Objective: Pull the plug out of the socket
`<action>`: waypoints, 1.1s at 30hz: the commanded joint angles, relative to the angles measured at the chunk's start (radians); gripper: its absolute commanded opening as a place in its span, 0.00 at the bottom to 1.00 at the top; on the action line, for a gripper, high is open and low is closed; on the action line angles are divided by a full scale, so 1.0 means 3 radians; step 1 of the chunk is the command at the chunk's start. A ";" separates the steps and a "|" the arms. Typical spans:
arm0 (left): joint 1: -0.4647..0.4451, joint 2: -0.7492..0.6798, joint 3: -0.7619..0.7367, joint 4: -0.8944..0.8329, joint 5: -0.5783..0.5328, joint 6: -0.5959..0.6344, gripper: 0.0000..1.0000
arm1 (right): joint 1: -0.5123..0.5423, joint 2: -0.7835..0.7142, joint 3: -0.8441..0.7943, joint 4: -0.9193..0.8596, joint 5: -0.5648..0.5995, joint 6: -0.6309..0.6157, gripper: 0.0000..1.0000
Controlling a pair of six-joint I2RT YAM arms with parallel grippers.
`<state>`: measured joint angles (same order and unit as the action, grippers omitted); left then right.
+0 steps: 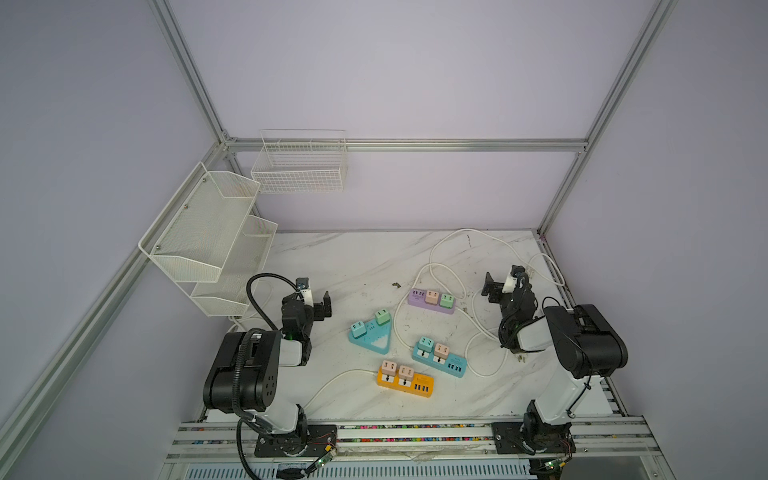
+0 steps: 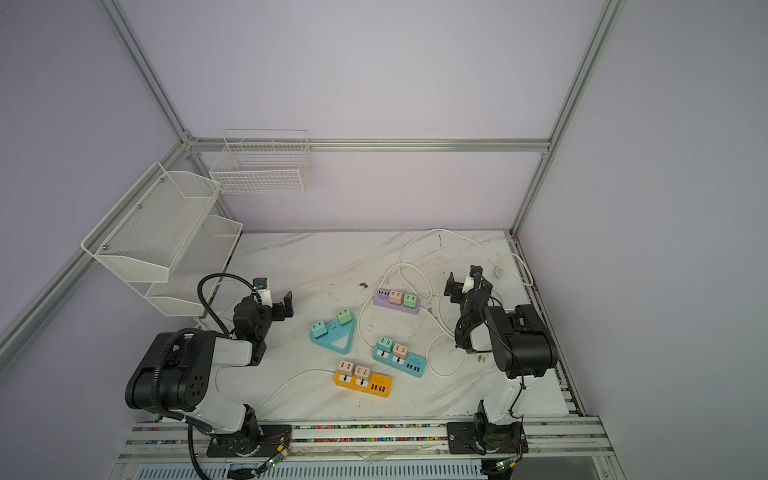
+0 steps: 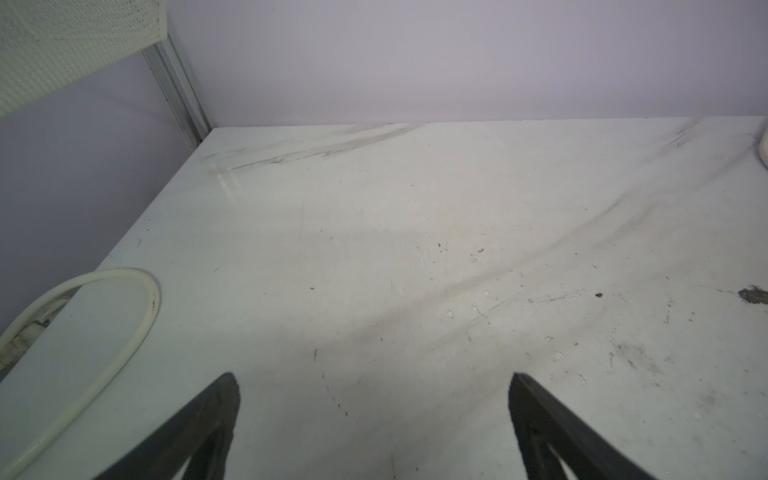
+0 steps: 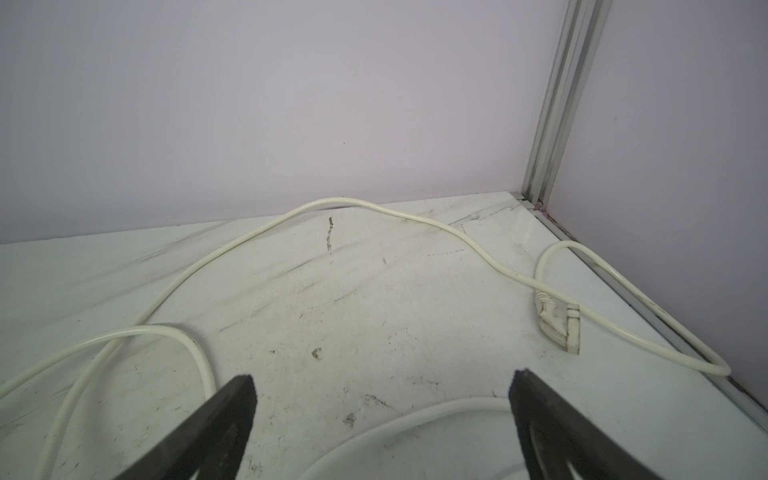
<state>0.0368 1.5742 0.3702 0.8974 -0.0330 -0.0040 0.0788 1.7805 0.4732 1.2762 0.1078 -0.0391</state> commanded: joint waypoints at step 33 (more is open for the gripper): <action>-0.0009 -0.1786 0.0429 -0.1683 -0.0486 -0.1437 1.00 | -0.0012 -0.1108 0.0532 -0.1821 -0.0010 0.1222 0.97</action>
<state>0.0360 1.0920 0.3904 0.5056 -0.1276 -0.2535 0.0788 1.4734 0.5861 0.9195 0.1040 0.1326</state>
